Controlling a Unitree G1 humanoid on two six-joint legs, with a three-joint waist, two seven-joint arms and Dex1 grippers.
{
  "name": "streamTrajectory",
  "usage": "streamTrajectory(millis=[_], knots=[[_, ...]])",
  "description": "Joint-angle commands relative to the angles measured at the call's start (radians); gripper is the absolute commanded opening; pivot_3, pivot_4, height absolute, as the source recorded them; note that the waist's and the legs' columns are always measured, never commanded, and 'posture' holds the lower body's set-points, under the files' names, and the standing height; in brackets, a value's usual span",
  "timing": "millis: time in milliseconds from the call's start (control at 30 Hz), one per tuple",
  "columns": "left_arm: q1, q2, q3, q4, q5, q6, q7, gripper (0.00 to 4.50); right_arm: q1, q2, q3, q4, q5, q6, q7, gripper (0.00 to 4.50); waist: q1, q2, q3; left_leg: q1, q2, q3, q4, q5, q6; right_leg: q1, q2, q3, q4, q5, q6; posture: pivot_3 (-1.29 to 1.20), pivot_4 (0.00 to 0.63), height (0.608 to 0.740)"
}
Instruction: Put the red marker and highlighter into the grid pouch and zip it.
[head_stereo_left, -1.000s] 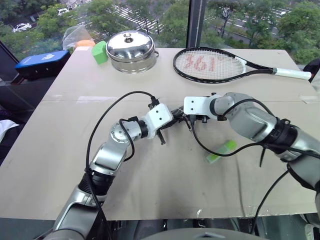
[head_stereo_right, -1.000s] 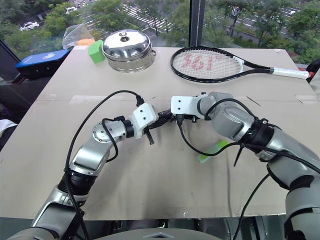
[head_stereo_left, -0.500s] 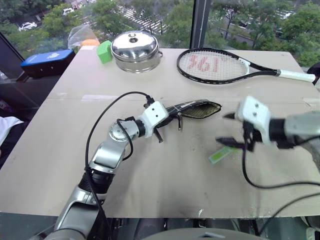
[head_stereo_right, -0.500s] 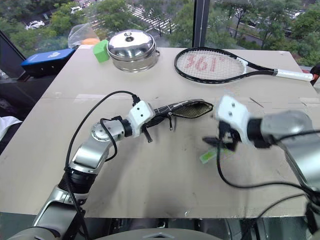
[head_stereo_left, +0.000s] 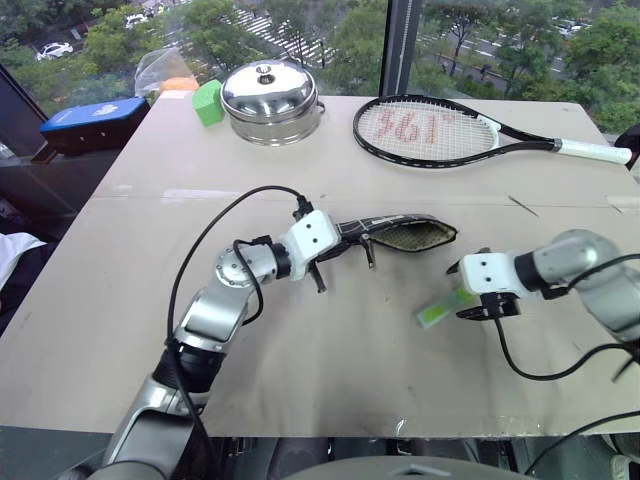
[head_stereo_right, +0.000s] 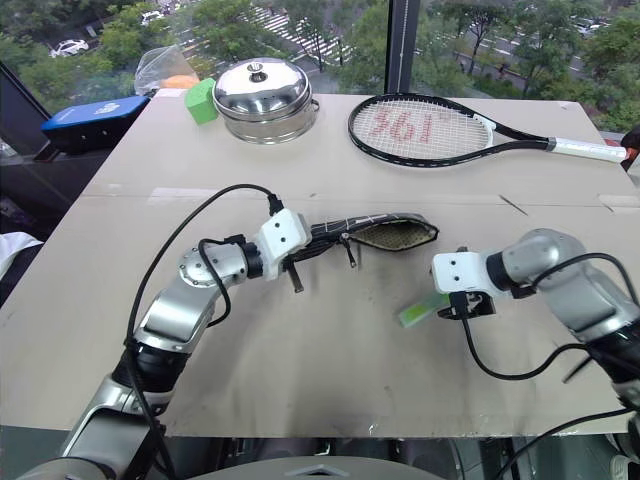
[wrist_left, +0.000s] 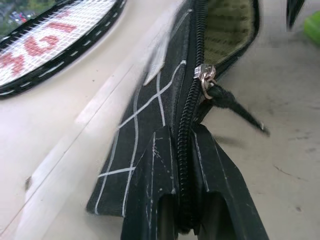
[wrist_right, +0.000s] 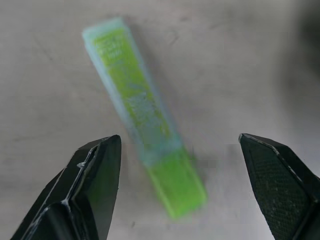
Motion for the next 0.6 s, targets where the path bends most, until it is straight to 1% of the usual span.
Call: streamTrajectory(millis=[33, 67, 100, 167, 267, 333, 433, 500, 600], knots=[[0.014, 0.004, 0.011, -0.074, -0.004, 0.017, 0.020, 0.00, -0.049, 0.027, 0.034, 0.111, -0.038, -0.097, 0.065, 2.52, -0.002, -0.001, 0.000, 0.000, 0.000, 0.000, 0.000, 0.000, 0.000, 0.000, 0.000, 0.000, 0.000, 0.000, 0.000, 0.00, 0.150, 0.740], [0.018, 0.003, 0.012, -0.081, -0.004, 0.023, 0.026, 0.00, -0.052, 0.030, 0.033, 0.121, -0.038, -0.107, 0.074, 2.09, -0.002, -0.002, 0.000, 0.001, 0.000, 0.000, 0.000, 0.000, 0.000, 0.001, 0.000, 0.000, 0.000, 0.000, 0.000, 0.00, 0.150, 0.740], [0.020, 0.001, 0.013, -0.087, -0.003, 0.029, 0.031, 0.00, -0.050, 0.030, 0.026, 0.122, -0.031, -0.109, 0.082, 1.54, -0.003, -0.002, 0.000, 0.001, 0.000, 0.000, 0.001, 0.000, 0.000, 0.002, 0.000, 0.000, 0.000, 0.000, 0.000, 0.00, 0.150, 0.740], [0.027, 0.000, 0.015, -0.098, -0.001, 0.041, 0.045, 0.00, -0.026, 0.005, -0.023, 0.061, 0.002, -0.066, 0.082, 0.78, -0.004, -0.002, 0.000, 0.003, 0.001, 0.001, 0.001, -0.001, 0.001, 0.003, 0.000, 0.001, 0.000, 0.000, 0.000, 0.00, 0.150, 0.740], [0.030, 0.000, 0.016, -0.100, 0.005, 0.050, 0.060, 0.00, 0.038, -0.048, -0.125, -0.110, 0.061, 0.070, 0.055, 0.78, 0.001, 0.000, 0.001, 0.003, 0.002, 0.000, 0.002, -0.002, 0.004, 0.003, -0.001, 0.001, 0.001, 0.000, -0.001, 0.00, 0.150, 0.740], [0.024, -0.003, 0.016, -0.089, 0.008, 0.050, 0.069, 0.00, 0.095, -0.075, -0.218, -0.274, 0.098, 0.223, 0.001, 0.78, 0.006, 0.001, 0.002, 0.002, 0.002, -0.001, 0.001, 0.000, 0.000, 0.003, -0.003, 0.000, 0.002, 0.000, -0.001, 0.00, 0.150, 0.740], [0.011, -0.009, 0.010, -0.067, 0.012, 0.041, 0.075, 0.00, 0.135, -0.059, -0.327, -0.498, 0.127, 0.515, -0.117, 0.78, 0.002, 0.001, 0.002, 0.001, 0.002, -0.002, 0.001, 0.000, 0.000, 0.002, -0.002, -0.001, 0.001, 0.000, -0.001, 0.00, 0.150, 0.740], [-0.004, -0.016, 0.001, -0.048, 0.020, 0.027, 0.079, 0.00, 0.115, -0.044, -0.342, -0.593, 0.123, 0.714, -0.192, 0.78, 0.002, 0.001, 0.002, 0.001, 0.002, -0.002, 0.001, 0.000, 0.000, 0.002, -0.002, -0.002, 0.001, 0.000, -0.001, 0.00, 0.150, 0.740], [-0.029, -0.033, -0.014, -0.023, 0.024, 0.003, 0.078, 0.00, 0.030, -0.019, -0.285, -0.645, 0.118, 0.934, -0.275, 0.77, 0.001, 0.001, 0.002, 0.001, 0.002, -0.003, 0.001, -0.003, 0.004, 0.002, -0.003, -0.002, 0.001, -0.001, -0.003, 0.00, 0.150, 0.740]])
